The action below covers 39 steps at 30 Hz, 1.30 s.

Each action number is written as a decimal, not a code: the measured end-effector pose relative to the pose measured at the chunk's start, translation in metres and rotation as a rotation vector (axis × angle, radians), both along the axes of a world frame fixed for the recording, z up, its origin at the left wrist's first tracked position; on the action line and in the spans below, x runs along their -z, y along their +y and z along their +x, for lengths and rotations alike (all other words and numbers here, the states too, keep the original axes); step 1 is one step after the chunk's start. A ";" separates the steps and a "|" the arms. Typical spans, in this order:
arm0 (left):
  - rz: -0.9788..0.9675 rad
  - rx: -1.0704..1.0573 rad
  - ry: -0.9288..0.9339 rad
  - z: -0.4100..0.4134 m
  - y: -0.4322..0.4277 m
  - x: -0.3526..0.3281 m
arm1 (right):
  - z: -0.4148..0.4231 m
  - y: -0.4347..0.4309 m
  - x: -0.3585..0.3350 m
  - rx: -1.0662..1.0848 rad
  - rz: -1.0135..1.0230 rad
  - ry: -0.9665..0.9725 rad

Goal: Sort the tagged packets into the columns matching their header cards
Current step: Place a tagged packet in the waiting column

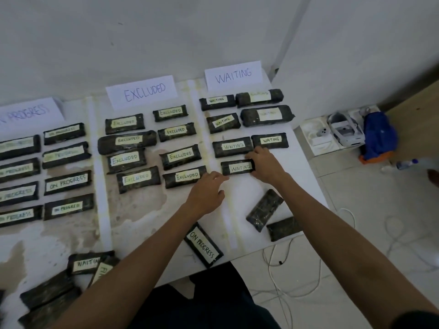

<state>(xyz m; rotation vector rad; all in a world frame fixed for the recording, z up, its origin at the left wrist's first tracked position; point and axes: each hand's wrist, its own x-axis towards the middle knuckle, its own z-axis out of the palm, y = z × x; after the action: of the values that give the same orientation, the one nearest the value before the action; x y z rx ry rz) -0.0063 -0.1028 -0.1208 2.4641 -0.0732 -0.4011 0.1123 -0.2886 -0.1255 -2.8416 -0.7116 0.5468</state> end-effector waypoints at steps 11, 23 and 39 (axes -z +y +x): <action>0.029 0.079 0.058 -0.040 -0.022 0.016 | -0.079 -0.044 -0.022 -0.433 -0.291 -0.011; -0.271 -0.138 0.052 -0.034 -0.033 -0.009 | -0.064 -0.047 -0.038 0.201 0.457 0.477; -0.582 -0.444 0.307 -0.029 -0.032 -0.036 | -0.094 -0.008 -0.052 0.684 0.787 0.737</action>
<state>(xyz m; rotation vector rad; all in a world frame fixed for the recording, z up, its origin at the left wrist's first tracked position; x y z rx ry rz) -0.0354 -0.1349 -0.0849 1.7581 0.4203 -0.4742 0.0186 -0.2962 -0.0734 -1.7644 0.1720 0.8517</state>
